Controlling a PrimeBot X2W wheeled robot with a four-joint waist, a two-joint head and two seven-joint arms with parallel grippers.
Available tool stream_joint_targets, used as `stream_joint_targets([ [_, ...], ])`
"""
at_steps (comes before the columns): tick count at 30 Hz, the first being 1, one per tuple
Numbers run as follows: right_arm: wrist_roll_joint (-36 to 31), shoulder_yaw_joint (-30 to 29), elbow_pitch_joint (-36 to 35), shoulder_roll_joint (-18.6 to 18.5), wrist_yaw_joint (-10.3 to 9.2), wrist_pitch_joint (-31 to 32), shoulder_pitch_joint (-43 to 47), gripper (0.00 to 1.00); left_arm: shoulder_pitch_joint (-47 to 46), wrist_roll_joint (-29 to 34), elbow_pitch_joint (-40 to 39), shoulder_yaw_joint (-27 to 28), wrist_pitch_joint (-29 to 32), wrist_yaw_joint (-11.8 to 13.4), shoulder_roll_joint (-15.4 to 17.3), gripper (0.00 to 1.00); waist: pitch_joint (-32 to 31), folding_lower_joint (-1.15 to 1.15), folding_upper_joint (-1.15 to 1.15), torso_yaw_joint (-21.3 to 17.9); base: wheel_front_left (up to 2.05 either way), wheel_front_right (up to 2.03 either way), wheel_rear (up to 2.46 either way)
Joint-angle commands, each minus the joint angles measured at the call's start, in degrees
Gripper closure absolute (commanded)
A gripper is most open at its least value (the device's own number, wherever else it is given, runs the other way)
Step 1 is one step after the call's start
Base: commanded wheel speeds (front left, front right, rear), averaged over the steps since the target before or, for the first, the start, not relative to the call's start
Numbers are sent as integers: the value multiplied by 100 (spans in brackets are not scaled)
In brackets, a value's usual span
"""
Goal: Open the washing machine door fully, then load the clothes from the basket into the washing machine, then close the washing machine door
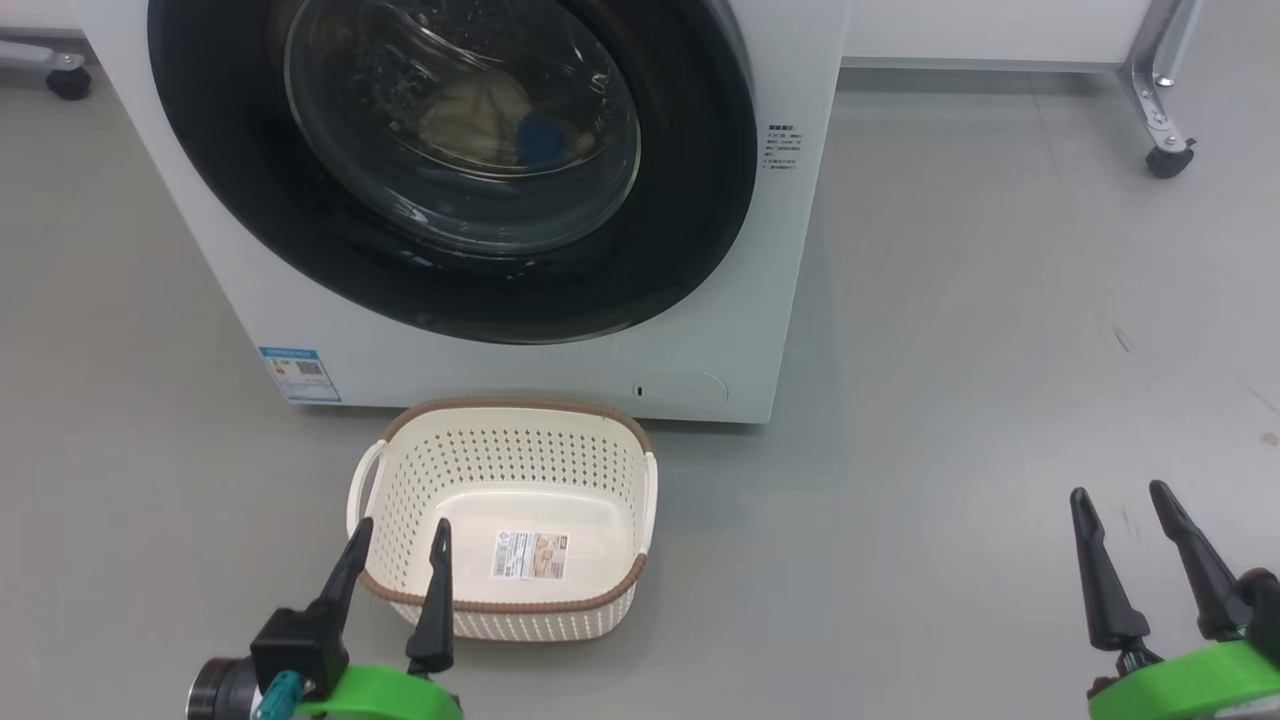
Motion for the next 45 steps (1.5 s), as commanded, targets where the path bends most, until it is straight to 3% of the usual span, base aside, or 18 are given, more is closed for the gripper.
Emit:
stream_joint_targets([
  [1,44,122,-193,-89,-17,-1,-75,0,-242,-57,-164,173,-12,59,117,0,0,0,0,-3,0,0,0],
  [11,109,145,-154,-89,-17,-25,-94,0,-262,-94,-162,135,-18,80,130,0,17,0,0,-13,0,0,0],
  [12,82,23,38,4,0,-1,72,100,0,-53,15,-26,-1,39,20,100,17,0,0,-13,0,0,0],
  [22,138,102,928,49,0,13,209,100,517,-104,757,-29,17,31,-90,100,19,0,0,-17,0,0,0],
  [45,1691,169,1010,23,-3,333,-118,100,385,-1507,604,413,396,-190,-146,100,32,0,0,-53,0,0,0],
])
